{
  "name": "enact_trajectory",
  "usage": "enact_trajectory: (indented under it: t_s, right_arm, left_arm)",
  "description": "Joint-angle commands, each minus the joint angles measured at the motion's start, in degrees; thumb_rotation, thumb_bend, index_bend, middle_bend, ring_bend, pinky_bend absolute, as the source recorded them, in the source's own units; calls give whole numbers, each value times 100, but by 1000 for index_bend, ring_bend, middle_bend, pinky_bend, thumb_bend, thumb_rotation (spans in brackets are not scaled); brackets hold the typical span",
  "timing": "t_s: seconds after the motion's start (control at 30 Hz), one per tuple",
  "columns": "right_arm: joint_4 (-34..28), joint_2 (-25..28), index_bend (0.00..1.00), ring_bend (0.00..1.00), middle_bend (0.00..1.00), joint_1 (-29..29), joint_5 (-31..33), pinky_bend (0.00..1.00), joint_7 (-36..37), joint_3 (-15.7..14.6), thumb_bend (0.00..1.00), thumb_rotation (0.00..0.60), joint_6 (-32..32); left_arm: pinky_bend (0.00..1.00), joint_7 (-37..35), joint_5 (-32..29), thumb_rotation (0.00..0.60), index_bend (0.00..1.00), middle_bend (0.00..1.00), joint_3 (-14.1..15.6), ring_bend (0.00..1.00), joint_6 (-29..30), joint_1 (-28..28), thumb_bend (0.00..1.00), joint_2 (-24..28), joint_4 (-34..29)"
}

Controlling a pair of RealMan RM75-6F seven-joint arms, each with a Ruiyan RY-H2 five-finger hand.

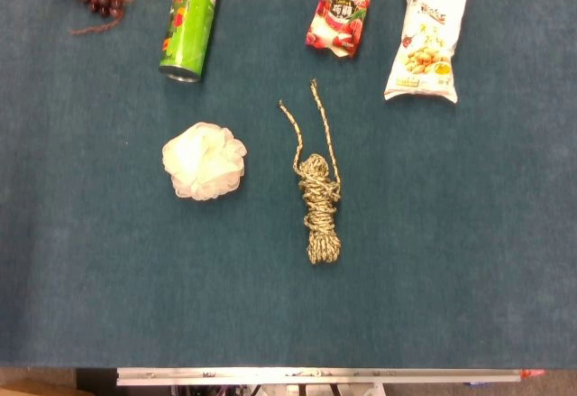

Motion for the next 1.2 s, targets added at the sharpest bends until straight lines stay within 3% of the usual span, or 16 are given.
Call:
enact_trajectory:
  t_s: [0.03,0.93,1.03,1.2]
  right_arm:
    - [-2,-4,284,337,347,9,-7,626,-6,-3,898,600,-16]
    - [-5,30,284,337,347,-35,-19,626,99,12,898,600,38]
    - [-8,32,284,337,347,-26,-26,626,105,14,898,600,27]
    - [-29,39,284,337,347,-16,-49,626,95,10,898,600,22]
  left_arm:
    - [369,-4,-9,600,39,131,1,259,-2,6,469,0,2]
    - [369,-523,311,600,39,126,98,267,-239,-177,469,83,36]
    - [369,-869,475,600,41,128,116,291,-342,-305,469,53,167]
    - [410,-2012,883,600,45,131,209,435,-619,-652,469,7,393]
